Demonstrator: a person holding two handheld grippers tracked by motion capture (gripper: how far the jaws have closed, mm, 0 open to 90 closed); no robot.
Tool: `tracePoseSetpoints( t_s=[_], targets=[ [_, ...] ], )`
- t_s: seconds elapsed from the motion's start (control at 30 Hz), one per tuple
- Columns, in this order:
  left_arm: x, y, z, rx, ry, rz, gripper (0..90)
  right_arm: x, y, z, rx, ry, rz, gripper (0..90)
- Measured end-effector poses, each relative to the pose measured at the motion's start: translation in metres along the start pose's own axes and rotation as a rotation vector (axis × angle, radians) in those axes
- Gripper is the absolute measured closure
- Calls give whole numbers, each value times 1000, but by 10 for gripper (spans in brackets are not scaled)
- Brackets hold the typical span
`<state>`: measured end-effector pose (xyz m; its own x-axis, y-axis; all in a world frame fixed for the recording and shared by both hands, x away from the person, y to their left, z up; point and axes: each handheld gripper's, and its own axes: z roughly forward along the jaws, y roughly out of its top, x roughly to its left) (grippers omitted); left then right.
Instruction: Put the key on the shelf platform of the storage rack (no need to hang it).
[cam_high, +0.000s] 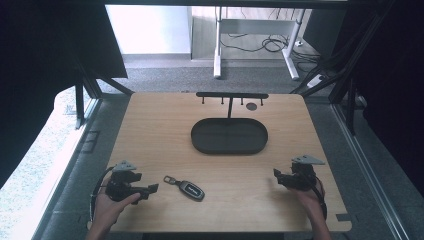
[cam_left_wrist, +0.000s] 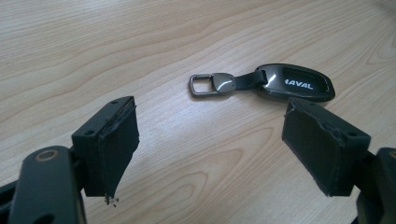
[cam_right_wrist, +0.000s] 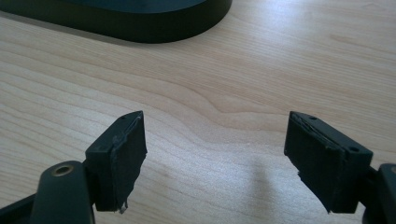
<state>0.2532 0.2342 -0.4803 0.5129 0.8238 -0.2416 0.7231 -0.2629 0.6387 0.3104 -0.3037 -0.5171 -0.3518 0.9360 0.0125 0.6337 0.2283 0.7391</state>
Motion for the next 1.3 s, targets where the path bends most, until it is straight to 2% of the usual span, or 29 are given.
tracePoseSetpoints(
  t_s=[0.1, 0.27, 0.37, 0.57, 0.83, 0.97, 1.03, 1.13, 1.3],
  targets=[
    [1, 0, 0, 0, 0, -4, 189, 1, 0, 1, 16, 8, 3, 235],
    [0, 0, 0, 2, -1, 0, 189, 2, 2, -3, 8, 17, -2, 249],
    [-1, 0, 1, 3, -7, -1, 189, 7, 7, -11, 0, 28, -24, 248],
    [-1, 1, 1, 7, -1, 5, 189, 15, 10, -13, 8, 52, -58, 262],
    [2, 1, -6, -9, 18, -6, 189, 23, 17, -23, 5, 76, -81, 279],
    [5, 0, -9, -17, 23, -14, 189, 31, 22, -25, 9, 103, -103, 288],
    [6, 0, -9, -20, 23, -16, 189, 40, 26, -25, 12, 117, -143, 303],
    [8, -1, -8, -17, 17, -22, 189, 49, 33, -26, 19, 165, -156, 312],
    [8, 0, -11, -24, 18, -22, 189, 62, 46, -27, 38, 191, -199, 318]
  ],
)
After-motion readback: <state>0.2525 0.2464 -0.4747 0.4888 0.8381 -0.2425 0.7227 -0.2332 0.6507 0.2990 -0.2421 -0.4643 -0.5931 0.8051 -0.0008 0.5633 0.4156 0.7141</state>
